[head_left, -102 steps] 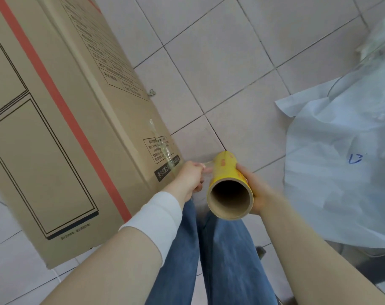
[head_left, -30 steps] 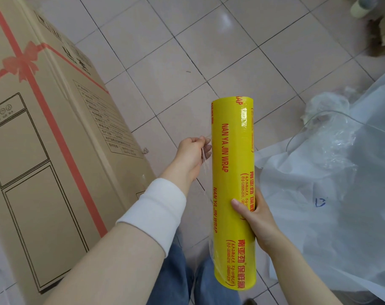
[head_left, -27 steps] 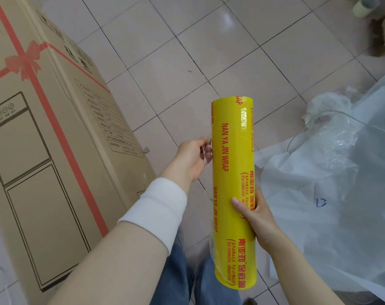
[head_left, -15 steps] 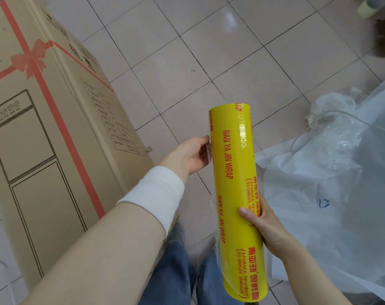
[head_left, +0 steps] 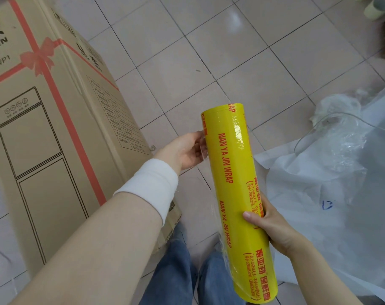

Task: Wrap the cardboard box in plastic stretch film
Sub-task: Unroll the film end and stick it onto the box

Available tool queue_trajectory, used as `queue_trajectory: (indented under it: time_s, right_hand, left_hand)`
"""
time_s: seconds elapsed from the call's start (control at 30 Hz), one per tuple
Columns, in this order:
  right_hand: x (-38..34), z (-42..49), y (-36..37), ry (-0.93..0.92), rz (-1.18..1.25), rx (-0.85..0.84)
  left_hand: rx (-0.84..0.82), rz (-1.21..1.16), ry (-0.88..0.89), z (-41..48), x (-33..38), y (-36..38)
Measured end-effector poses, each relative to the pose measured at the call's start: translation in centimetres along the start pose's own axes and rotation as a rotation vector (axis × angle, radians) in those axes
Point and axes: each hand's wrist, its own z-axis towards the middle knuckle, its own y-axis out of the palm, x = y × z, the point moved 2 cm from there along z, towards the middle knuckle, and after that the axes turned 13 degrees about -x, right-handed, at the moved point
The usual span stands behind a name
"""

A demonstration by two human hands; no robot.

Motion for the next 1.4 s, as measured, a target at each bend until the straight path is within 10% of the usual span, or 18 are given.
queue_trajectory:
  time_s: [0.17,0.57,0.8,1.03,1.4]
  right_hand:
    - [-0.2,-0.3,-0.3,0.008,-0.005,-0.013]
    - [0.0,0.8,0.8,0.019,-0.007,0.048]
    - [0.5,0.5,0.8,0.079,0.089,0.088]
    - [1.6,0.5,0.9,0.149,0.153,0.138]
    - [2.5,1.9,1.1,0.246,0.446,0.207]
  left_hand:
    - [-0.145,0.052,-0.185,-0.8,0.9,-0.5]
    - [-0.018,-0.544,0.414,0.1,0.2,-1.0]
    - [0.105,-0.112,0.392,-1.3,-0.9,-0.6]
    - [-0.205,0.401,-0.170,-3.7,-9.4,-1.7]
    - [-0.156,0.364,-0.133,-5.5,-12.1,-3.9]
